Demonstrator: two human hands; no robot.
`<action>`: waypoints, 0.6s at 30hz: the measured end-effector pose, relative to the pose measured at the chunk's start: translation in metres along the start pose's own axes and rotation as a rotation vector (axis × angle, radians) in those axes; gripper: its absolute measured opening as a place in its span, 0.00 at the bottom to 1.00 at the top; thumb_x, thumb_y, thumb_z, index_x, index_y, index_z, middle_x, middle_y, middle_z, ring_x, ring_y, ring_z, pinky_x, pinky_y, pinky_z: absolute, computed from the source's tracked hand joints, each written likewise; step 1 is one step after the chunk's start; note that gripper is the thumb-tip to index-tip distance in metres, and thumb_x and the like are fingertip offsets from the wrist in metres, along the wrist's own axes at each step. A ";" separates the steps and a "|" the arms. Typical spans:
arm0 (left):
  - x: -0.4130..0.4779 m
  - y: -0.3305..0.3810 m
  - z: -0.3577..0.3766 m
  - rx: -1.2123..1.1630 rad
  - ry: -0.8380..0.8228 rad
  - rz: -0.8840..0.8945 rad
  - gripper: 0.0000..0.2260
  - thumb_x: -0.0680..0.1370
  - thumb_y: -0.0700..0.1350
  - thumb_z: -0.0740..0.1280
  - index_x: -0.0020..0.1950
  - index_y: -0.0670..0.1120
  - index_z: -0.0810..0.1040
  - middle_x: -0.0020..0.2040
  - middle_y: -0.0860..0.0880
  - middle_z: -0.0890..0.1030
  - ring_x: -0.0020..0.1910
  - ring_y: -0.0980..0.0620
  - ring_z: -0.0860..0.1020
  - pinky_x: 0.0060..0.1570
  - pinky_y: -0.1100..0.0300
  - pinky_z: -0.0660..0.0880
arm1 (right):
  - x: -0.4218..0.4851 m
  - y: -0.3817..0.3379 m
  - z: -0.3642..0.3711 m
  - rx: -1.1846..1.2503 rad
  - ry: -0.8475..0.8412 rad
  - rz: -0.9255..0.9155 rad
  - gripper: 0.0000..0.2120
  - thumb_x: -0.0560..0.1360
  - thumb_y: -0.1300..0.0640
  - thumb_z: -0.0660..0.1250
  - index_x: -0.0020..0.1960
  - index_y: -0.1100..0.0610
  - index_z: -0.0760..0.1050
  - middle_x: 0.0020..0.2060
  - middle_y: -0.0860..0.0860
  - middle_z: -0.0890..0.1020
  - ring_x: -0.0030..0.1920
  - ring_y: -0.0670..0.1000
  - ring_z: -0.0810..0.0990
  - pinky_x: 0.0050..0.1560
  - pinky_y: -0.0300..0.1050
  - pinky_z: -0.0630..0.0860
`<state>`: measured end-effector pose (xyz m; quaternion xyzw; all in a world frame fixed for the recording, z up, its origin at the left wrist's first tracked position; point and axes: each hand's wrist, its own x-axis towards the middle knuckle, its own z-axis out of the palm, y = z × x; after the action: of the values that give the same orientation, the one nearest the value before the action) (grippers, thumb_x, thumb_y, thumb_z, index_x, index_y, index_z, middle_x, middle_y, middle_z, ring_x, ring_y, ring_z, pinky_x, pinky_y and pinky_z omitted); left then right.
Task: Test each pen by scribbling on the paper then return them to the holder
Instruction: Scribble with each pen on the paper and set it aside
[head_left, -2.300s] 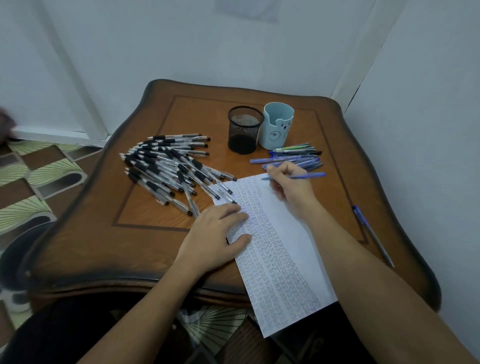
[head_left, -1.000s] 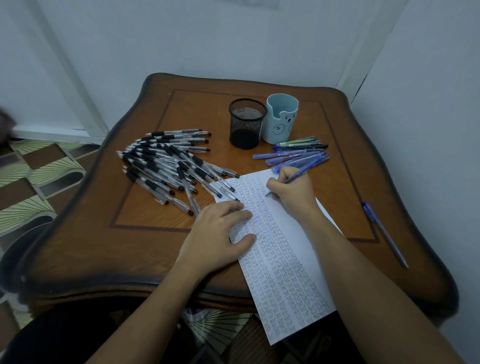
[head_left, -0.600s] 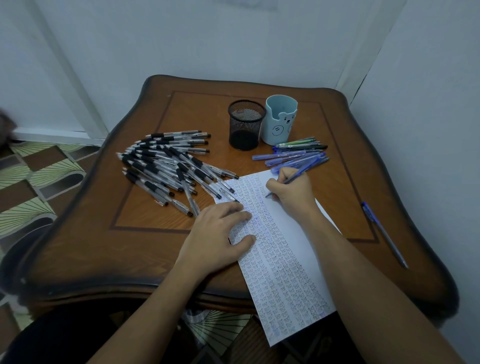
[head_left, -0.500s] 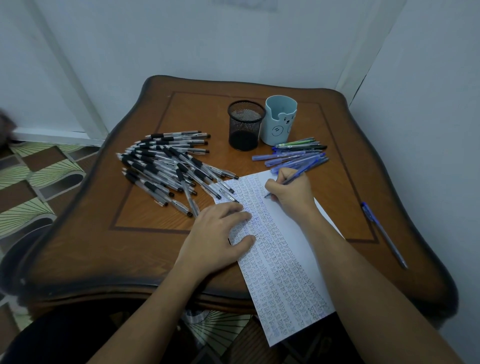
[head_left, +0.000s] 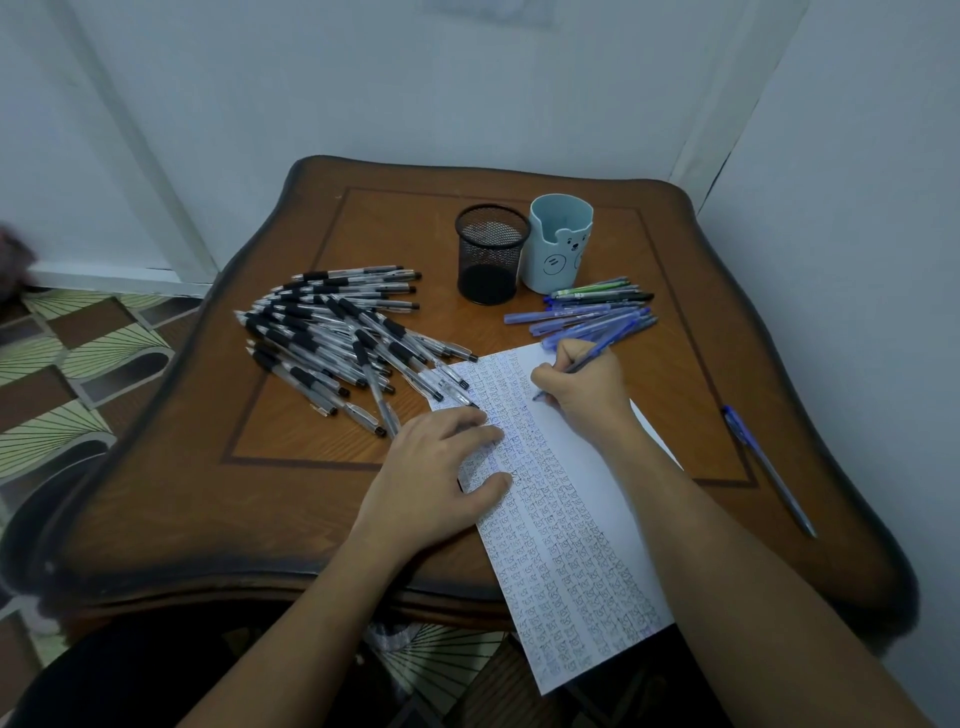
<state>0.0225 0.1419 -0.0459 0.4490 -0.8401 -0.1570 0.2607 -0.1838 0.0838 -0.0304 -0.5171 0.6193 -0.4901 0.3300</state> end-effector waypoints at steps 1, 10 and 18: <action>0.000 0.000 0.000 0.000 -0.004 -0.001 0.22 0.73 0.63 0.62 0.61 0.53 0.80 0.61 0.55 0.77 0.62 0.56 0.73 0.64 0.53 0.67 | 0.000 0.000 0.000 0.008 0.005 0.005 0.21 0.69 0.70 0.70 0.27 0.54 0.64 0.25 0.54 0.66 0.32 0.55 0.75 0.38 0.46 0.75; 0.000 0.000 0.001 -0.003 0.012 0.006 0.22 0.73 0.63 0.63 0.61 0.53 0.80 0.60 0.55 0.77 0.61 0.56 0.73 0.63 0.52 0.67 | 0.002 0.003 0.000 0.008 0.020 -0.011 0.23 0.69 0.69 0.70 0.25 0.50 0.64 0.27 0.53 0.65 0.32 0.54 0.73 0.40 0.50 0.77; 0.000 -0.001 0.002 0.007 0.010 0.012 0.22 0.74 0.63 0.63 0.61 0.53 0.80 0.60 0.55 0.77 0.62 0.56 0.73 0.63 0.53 0.67 | 0.000 0.003 -0.001 0.005 0.001 -0.047 0.21 0.70 0.71 0.69 0.28 0.55 0.63 0.27 0.57 0.65 0.32 0.49 0.75 0.43 0.41 0.74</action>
<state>0.0221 0.1410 -0.0477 0.4456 -0.8419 -0.1504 0.2645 -0.1857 0.0838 -0.0325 -0.5303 0.6060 -0.4995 0.3194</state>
